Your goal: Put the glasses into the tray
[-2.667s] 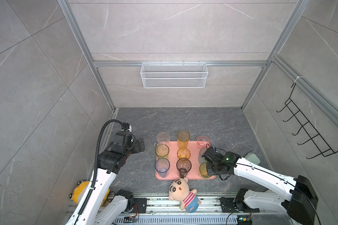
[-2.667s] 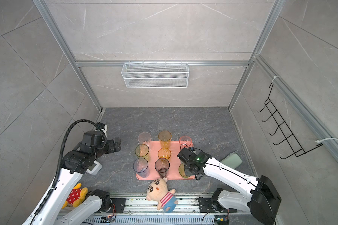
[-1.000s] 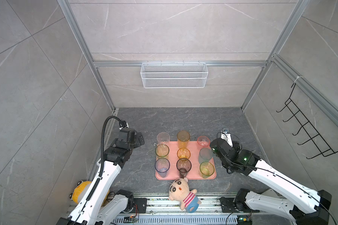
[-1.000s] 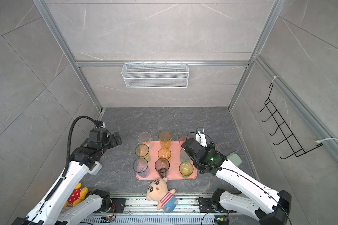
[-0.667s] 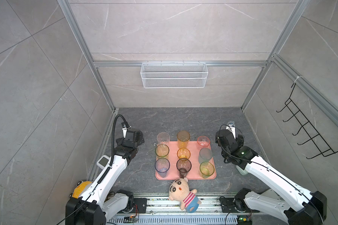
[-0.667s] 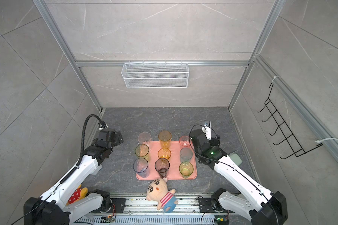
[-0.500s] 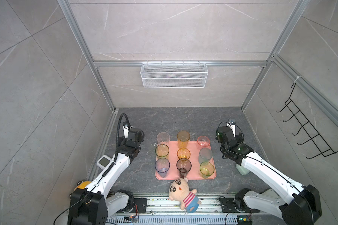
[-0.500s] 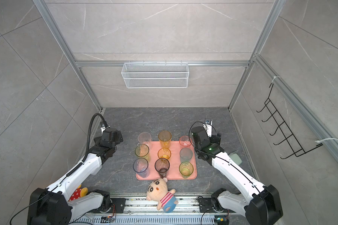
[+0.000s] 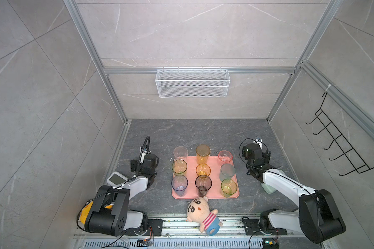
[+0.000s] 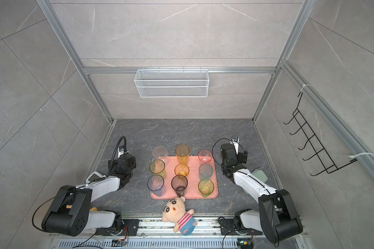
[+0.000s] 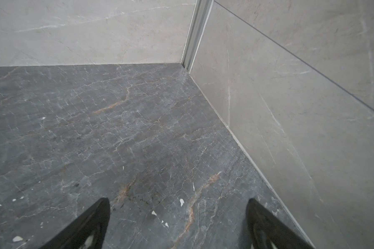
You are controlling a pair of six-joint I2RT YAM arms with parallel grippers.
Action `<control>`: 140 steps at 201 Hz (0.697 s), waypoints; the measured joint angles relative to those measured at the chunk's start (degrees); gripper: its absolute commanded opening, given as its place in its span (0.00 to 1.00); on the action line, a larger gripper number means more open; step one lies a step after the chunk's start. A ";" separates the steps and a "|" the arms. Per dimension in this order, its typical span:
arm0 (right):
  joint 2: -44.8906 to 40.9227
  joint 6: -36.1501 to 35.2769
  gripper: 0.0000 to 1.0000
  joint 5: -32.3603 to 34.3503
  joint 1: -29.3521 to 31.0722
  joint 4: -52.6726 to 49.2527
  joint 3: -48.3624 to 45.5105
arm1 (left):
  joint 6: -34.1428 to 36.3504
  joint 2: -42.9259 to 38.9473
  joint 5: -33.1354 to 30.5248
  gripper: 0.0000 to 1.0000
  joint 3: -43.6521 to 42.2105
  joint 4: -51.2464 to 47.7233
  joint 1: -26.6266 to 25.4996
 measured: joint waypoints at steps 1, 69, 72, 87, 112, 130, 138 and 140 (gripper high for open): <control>0.02 -0.02 0.99 -0.04 -0.02 0.15 -0.13 | 0.07 0.00 0.17 1.00 -0.09 0.35 0.04; 9.18 -3.45 0.99 -4.24 -0.44 19.67 -8.46 | 1.09 5.01 16.59 1.00 -4.52 16.90 10.67; 9.42 -3.58 0.99 -4.59 -0.44 20.35 -8.81 | 1.09 5.27 17.07 1.00 -4.72 17.35 10.93; 10.38 -4.63 0.99 -6.62 -0.44 22.29 -9.29 | 1.11 6.38 19.93 1.00 -5.88 19.96 11.23; 10.88 -5.86 0.99 -9.44 -0.44 25.00 -9.22 | 1.25 8.22 23.32 1.00 -7.26 24.04 11.10; 10.88 -6.32 0.99 -11.08 -0.44 26.12 -9.22 | 1.22 8.52 23.82 1.00 -7.21 24.48 11.10; 10.88 -6.60 0.99 -11.69 -0.44 26.47 -9.22 | 1.18 8.61 23.82 1.00 -6.97 24.48 11.10; 10.88 -6.71 0.99 -11.76 -0.44 26.53 -9.22 | 1.18 8.66 23.85 1.00 -6.88 24.50 11.10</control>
